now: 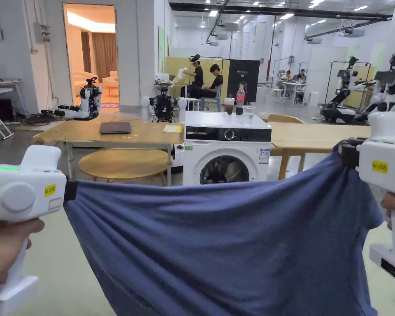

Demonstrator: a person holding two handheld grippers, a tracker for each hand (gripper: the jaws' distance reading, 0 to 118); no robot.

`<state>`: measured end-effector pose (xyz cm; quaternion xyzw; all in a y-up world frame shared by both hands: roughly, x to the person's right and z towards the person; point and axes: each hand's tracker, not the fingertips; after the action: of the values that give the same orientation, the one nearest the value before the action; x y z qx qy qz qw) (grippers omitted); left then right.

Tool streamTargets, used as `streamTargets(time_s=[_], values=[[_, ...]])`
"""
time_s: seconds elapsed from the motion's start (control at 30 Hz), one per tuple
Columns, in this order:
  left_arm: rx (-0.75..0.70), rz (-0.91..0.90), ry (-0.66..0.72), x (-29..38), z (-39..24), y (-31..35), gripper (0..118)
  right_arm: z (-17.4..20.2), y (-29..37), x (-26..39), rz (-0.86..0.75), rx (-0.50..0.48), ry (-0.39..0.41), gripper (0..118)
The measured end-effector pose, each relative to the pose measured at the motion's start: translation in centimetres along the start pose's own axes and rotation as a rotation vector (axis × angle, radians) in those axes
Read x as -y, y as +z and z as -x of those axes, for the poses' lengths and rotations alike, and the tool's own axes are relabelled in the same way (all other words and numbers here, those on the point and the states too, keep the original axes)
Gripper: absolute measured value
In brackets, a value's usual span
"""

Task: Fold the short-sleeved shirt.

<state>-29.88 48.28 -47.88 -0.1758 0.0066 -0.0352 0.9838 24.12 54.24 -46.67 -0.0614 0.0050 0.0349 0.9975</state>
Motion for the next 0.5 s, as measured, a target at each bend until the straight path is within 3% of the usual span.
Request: streamTargets(time_s=[0.23, 0.5], values=[[-0.072, -0.129, -0.034, -10.9, -0.5, -1.0, 0, -1.2, -2.0, -8.7, -0.111, 0.041, -0.049, 1], [-0.135, -0.232, -0.084, -17.5, 0.7, -1.6, 0, -1.2, -4.2, -14.1, -0.180, 0.061, -0.060, 1]])
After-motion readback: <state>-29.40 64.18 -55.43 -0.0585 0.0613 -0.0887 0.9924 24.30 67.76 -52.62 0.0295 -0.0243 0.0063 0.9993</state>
